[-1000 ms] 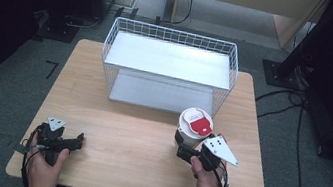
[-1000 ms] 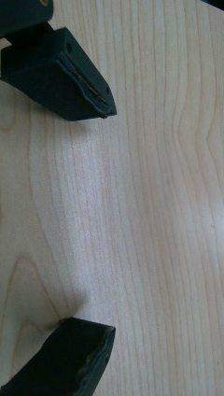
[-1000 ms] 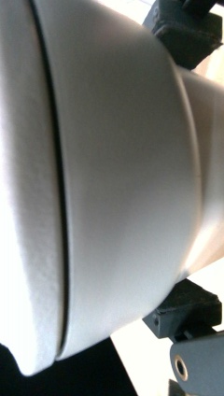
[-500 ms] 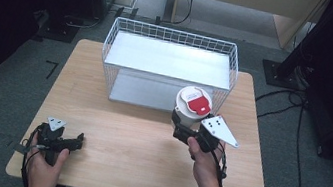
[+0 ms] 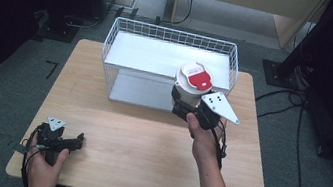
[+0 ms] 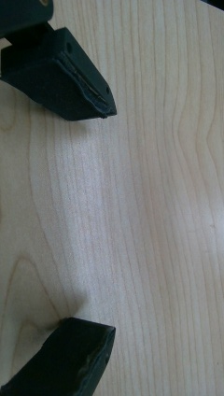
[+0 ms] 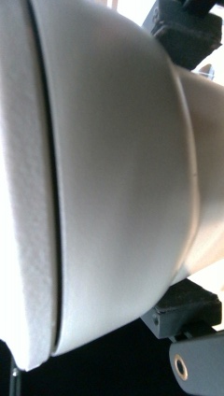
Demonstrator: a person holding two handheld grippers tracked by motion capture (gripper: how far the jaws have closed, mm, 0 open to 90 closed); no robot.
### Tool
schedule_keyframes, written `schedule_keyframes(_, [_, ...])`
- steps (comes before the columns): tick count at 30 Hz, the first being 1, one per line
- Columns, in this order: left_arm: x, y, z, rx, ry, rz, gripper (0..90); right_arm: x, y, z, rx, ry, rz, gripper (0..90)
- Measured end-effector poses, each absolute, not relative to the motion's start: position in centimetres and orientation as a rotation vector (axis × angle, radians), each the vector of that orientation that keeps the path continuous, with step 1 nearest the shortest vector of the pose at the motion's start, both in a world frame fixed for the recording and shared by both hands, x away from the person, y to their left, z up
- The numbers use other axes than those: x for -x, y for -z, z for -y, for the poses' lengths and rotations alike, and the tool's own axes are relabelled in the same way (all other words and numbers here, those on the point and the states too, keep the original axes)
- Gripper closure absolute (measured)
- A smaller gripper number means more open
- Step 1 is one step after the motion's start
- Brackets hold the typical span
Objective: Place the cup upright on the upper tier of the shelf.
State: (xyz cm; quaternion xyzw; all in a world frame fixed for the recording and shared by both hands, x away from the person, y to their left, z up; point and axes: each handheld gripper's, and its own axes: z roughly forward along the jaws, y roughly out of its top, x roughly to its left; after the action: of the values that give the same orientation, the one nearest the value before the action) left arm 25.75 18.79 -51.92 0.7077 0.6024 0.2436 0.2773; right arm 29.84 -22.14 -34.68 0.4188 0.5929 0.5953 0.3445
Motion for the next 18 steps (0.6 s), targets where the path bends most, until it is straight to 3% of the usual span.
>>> schedule_keyframes(18, [-25.7, 51.9, -18.8, -1.9, -0.655, -1.618, 0.0, -35.1, 31.5, 20.8, -1.11, -1.525, -1.513, 10.7])
